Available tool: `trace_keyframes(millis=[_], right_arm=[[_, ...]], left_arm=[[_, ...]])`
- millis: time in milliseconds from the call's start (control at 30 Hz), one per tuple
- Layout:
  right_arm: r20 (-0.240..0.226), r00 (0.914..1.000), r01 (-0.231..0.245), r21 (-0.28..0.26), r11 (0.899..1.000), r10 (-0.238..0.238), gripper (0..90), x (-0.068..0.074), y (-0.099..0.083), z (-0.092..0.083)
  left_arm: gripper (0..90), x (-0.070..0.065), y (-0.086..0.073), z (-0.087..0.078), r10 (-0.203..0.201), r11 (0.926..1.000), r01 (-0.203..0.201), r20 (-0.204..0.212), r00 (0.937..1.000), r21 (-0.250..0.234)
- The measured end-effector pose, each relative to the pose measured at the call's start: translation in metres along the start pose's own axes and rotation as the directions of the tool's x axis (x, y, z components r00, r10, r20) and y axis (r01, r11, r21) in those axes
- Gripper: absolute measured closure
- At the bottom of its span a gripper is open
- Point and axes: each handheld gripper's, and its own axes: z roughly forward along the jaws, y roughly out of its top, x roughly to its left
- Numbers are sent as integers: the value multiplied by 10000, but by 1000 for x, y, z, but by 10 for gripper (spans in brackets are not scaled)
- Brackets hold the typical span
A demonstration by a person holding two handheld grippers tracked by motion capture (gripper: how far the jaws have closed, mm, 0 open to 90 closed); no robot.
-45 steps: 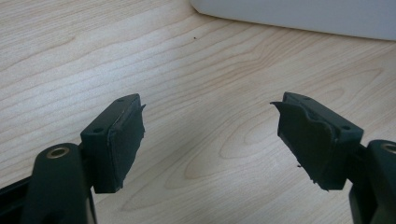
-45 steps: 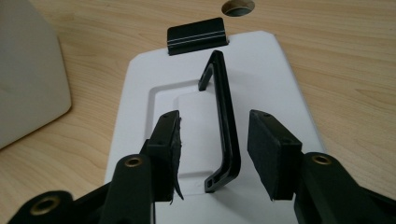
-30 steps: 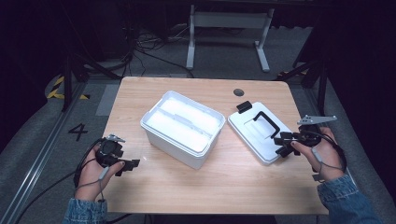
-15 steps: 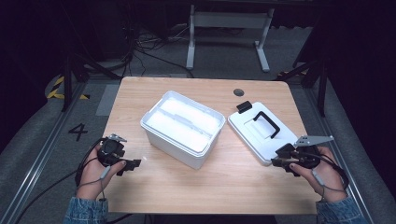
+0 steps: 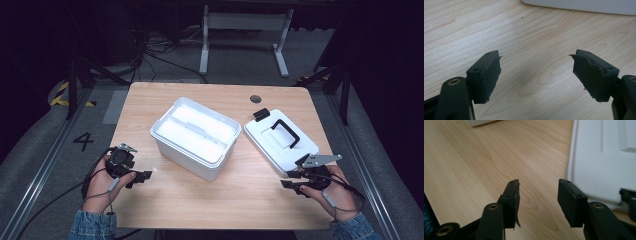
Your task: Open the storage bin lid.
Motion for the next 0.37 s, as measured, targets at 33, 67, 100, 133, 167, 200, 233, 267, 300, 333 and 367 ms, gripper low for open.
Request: trace_keyframes(millis=[33, 67, 100, 133, 167, 200, 233, 267, 300, 333, 367], right_arm=[[-68, 9999, 88, 28, 10000, -88, 525, 1, 0, 2], [-153, 9997, 200, 33, 9998, -199, 522, 2, 0, 4], [-235, 9993, 286, 100, 9995, -283, 515, 4, 0, 6], [-332, 9988, 372, 190, 9991, -365, 509, 5, -1, 8], [-413, 9981, 473, 277, 9985, -461, 507, 6, -1, 11], [-413, 9981, 473, 277, 9985, -461, 507, 6, -1, 11], [-451, 9974, 576, 360, 9977, -559, 502, 6, -1, 12], [-589, 9957, 742, 469, 9961, -714, 484, 7, -2, 16], [-668, 9942, 874, 536, 9947, -837, 480, 8, -3, 18], [-711, 9936, 922, 587, 9940, -880, 481, 8, -3, 19], [-765, 9934, 900, 638, 9939, -850, 480, 9, -3, 20]], left_arm=[[227, 0, 0, 0, 32, 10000, -32, 5, 10000, 15], [226, -1, 0, 1, 16, 10000, -17, 51, 10000, 97], [226, 0, 0, 1, 79, 9999, -79, 41, 10000, 109], [225, -1, 0, 1, 73, 9999, -73, 33, 10000, 113], [225, -1, 0, 1, 73, 9999, -74, 46, 10000, 129], [225, -1, 0, 1, 73, 9999, -74, 46, 10000, 129], [225, -1, 0, 2, 79, 9999, -79, 56, 10000, 133], [225, -1, 0, 2, 89, 9998, -90, 71, 9999, 153], [224, -1, 0, 2, 93, 9998, -94, 79, 9999, 157], [224, -1, 0, 2, 96, 9998, -97, 80, 9999, 157], [224, -1, 0, 2, 96, 9998, -97, 80, 9999, 157]])
